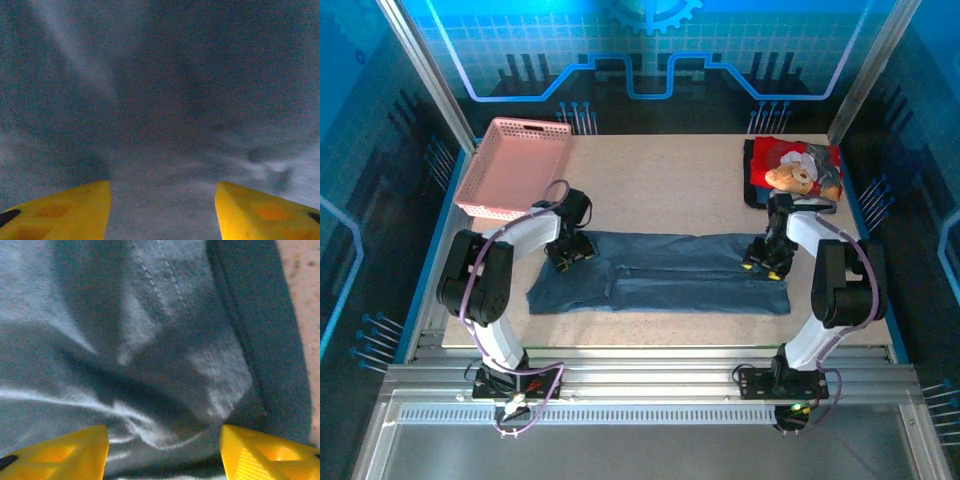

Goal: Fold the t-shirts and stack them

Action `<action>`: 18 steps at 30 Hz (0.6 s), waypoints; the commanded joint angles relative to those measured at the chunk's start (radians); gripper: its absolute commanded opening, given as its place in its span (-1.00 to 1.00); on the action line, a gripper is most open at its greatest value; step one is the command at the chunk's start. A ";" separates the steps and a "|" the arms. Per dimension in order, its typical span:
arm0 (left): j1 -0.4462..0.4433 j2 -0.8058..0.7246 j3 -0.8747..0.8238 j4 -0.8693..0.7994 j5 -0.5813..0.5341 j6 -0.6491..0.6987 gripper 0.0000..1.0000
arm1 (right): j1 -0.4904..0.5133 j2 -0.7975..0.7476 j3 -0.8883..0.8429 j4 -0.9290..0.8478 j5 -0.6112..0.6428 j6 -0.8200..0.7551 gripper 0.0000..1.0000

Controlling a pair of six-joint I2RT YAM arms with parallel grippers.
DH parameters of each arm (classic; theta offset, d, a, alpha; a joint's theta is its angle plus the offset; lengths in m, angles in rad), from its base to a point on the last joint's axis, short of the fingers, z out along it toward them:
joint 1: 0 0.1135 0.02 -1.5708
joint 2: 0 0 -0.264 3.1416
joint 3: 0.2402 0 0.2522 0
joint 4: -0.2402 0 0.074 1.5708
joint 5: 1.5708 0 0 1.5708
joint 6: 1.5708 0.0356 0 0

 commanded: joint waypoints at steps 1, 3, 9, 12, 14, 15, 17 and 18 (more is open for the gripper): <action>-0.009 -0.128 0.100 -0.060 -0.019 0.049 0.32 | -0.016 -0.134 0.080 -0.067 -0.048 -0.028 0.35; -0.009 -0.184 0.135 -0.088 -0.042 0.064 0.45 | -0.016 -0.196 0.128 -0.085 -0.086 -0.073 0.45; -0.009 -0.252 0.206 -0.192 -0.116 0.104 0.66 | 0.047 -0.367 0.212 -0.120 -0.113 -0.186 0.81; -0.013 -0.190 0.208 -0.246 -0.112 0.092 0.66 | 0.097 -0.369 0.232 -0.196 -0.062 -0.189 0.57; -0.015 -0.166 0.166 -0.213 -0.103 0.079 0.59 | 0.135 -0.357 0.211 -0.228 -0.012 -0.179 0.24; -0.014 -0.151 0.135 -0.180 -0.090 0.071 0.45 | 0.155 -0.335 0.195 -0.244 0.025 -0.171 0.02; -0.011 -0.101 0.109 -0.159 -0.064 0.058 0.04 | 0.187 -0.282 0.177 -0.278 0.093 -0.147 -0.39; -0.012 -0.071 0.103 -0.153 -0.055 0.055 -0.11 | 0.196 -0.260 0.156 -0.274 0.119 -0.136 -0.53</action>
